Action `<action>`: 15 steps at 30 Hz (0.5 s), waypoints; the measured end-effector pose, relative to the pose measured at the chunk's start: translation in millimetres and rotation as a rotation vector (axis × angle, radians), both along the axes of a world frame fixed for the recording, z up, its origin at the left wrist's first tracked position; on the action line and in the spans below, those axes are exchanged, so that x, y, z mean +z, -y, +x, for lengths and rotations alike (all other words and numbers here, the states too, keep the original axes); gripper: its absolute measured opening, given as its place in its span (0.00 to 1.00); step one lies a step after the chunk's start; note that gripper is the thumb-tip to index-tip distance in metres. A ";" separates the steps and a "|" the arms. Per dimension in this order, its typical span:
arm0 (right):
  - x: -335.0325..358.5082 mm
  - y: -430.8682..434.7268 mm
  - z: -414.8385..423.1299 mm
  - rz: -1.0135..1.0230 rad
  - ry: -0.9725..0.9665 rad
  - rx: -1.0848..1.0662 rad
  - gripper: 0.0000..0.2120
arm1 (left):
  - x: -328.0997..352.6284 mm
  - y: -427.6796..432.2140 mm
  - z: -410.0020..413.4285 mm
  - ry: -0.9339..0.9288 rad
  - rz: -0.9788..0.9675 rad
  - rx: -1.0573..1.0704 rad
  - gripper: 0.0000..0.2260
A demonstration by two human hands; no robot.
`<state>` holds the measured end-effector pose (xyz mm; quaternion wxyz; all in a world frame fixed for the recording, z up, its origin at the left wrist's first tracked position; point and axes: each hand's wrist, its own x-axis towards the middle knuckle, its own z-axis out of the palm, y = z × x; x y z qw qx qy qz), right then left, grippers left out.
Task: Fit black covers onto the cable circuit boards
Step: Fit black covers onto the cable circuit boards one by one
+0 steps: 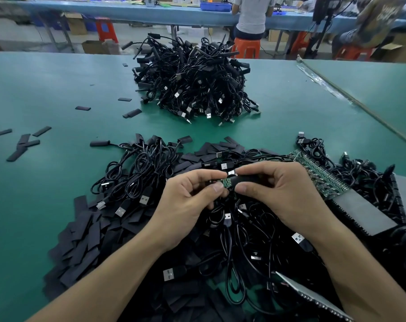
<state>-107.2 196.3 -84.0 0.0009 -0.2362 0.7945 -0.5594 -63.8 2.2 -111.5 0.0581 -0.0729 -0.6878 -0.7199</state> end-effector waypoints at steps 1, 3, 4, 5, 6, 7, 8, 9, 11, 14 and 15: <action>0.4 0.4 0.2 0.012 -0.014 0.005 0.12 | -0.4 0.3 -0.1 -0.004 -0.002 0.001 0.10; 1.1 1.0 1.0 0.013 -0.032 0.004 0.10 | -1.4 0.7 -0.2 -0.007 0.000 0.000 0.10; 1.4 1.2 1.3 0.008 -0.039 -0.001 0.09 | -1.7 0.7 -0.4 -0.007 0.004 0.001 0.09; 1.4 1.3 1.6 0.002 -0.045 -0.006 0.09 | -1.9 0.5 -0.5 -0.005 0.008 0.003 0.09; 1.1 1.2 1.9 -0.005 -0.047 -0.010 0.08 | -1.7 0.4 -0.7 -0.002 0.012 0.005 0.08; 0.9 1.3 2.1 -0.013 -0.046 -0.012 0.08 | -1.6 0.0 -0.9 0.000 0.013 0.007 0.08; 0.6 1.3 2.4 -0.016 -0.046 -0.012 0.07 | -1.7 -0.2 -1.1 0.002 0.014 0.010 0.08; 0.5 1.3 2.5 -0.015 -0.049 -0.012 0.07 | -1.8 -0.3 -1.3 0.001 0.012 0.011 0.08; -0.1 1.2 1.9 -0.004 -0.049 -0.007 0.08 | -2.4 -0.2 -2.0 -0.004 -0.001 0.020 0.09; -0.7 1.1 1.4 0.031 -0.061 0.002 0.10 | -2.8 -0.6 -2.3 -0.006 -0.020 0.038 0.09; -1.0 1.3 1.4 0.047 -0.078 0.005 0.11 | -2.5 -0.8 -2.1 -0.005 -0.020 0.041 0.09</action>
